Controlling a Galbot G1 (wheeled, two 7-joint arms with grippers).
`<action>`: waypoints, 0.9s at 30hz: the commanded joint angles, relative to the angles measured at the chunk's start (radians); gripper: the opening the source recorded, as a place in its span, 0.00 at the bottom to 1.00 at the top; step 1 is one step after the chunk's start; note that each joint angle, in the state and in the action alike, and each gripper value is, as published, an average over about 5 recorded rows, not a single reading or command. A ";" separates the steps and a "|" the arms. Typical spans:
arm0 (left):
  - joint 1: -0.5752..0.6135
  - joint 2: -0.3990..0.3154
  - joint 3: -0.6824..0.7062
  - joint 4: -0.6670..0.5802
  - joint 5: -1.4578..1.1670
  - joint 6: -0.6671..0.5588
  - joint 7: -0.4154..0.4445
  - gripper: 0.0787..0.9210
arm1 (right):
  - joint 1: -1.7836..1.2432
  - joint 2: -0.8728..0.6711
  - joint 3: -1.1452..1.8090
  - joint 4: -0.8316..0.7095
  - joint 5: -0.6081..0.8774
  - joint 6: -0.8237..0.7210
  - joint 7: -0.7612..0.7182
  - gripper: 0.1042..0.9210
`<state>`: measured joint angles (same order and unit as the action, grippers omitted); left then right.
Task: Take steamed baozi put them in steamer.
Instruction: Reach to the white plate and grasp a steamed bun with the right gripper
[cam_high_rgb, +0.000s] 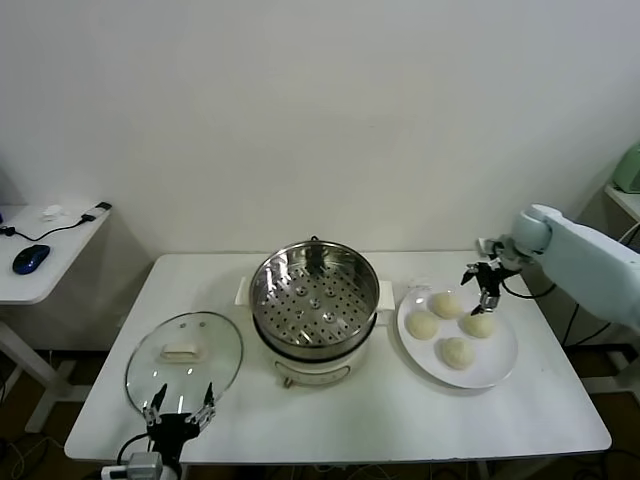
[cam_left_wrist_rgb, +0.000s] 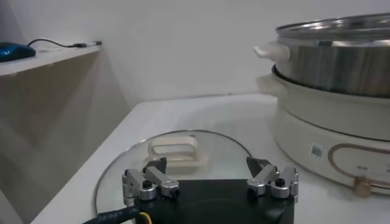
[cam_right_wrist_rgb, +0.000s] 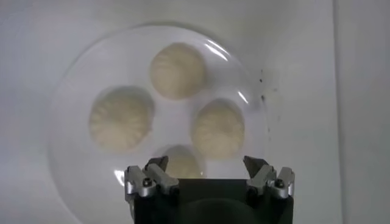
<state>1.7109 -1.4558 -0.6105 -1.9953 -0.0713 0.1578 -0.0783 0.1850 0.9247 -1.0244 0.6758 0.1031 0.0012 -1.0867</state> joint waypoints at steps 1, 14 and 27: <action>0.001 0.002 0.001 0.006 0.000 -0.003 0.000 0.88 | -0.047 0.126 0.032 -0.172 -0.039 -0.005 0.025 0.88; -0.001 -0.002 0.017 0.018 0.003 -0.010 -0.002 0.88 | -0.060 0.226 0.079 -0.289 -0.085 0.003 0.027 0.86; 0.006 -0.004 0.022 0.017 0.004 -0.012 -0.002 0.88 | -0.070 0.226 0.102 -0.301 -0.136 -0.016 0.019 0.64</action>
<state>1.7171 -1.4590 -0.5885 -1.9799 -0.0677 0.1459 -0.0806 0.1231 1.1258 -0.9377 0.4096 -0.0050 -0.0139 -1.0745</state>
